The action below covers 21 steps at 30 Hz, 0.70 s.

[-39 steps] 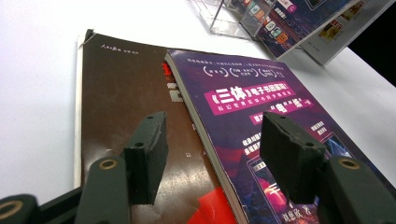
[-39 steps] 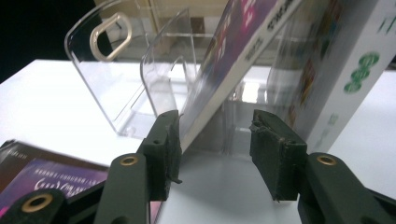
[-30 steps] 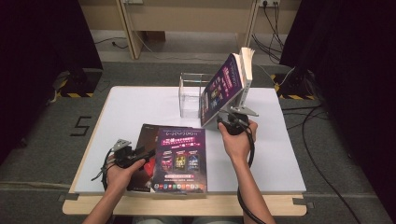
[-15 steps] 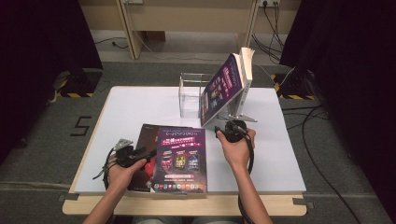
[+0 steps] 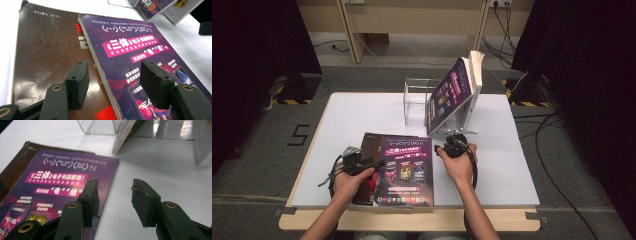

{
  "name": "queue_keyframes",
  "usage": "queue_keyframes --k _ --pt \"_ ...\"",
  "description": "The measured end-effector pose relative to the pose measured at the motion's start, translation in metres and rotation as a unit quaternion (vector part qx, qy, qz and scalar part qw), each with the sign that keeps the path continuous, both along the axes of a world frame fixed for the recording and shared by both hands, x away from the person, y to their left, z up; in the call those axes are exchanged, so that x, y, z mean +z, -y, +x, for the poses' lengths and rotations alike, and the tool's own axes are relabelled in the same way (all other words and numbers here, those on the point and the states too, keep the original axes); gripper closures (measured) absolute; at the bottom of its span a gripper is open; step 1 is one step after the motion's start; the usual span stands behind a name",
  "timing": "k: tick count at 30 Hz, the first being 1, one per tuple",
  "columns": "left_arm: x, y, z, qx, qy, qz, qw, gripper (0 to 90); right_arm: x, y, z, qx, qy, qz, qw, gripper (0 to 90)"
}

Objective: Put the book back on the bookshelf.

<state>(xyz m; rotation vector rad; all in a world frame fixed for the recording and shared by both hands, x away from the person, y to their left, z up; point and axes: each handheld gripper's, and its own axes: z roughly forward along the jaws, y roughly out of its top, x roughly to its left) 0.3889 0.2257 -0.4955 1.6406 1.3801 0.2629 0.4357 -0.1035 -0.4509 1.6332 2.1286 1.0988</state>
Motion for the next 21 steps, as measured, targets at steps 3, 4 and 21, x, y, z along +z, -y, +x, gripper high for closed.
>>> queue_keyframes --k 3,4,21 --pt "-0.001 0.002 0.004 0.001 -0.008 -0.002 1.0000 40.6 -0.005 -0.006 0.001 0.008 -0.010 0.001 0.9999 57.1" --pt "-0.001 0.003 0.005 0.000 -0.011 -0.004 0.9999 40.7 -0.006 -0.007 0.001 0.010 -0.013 0.001 0.9999 57.0" --pt "-0.005 0.008 0.009 0.001 -0.025 -0.019 0.9995 42.7 -0.031 -0.028 0.006 0.033 -0.057 0.009 0.9978 55.9"
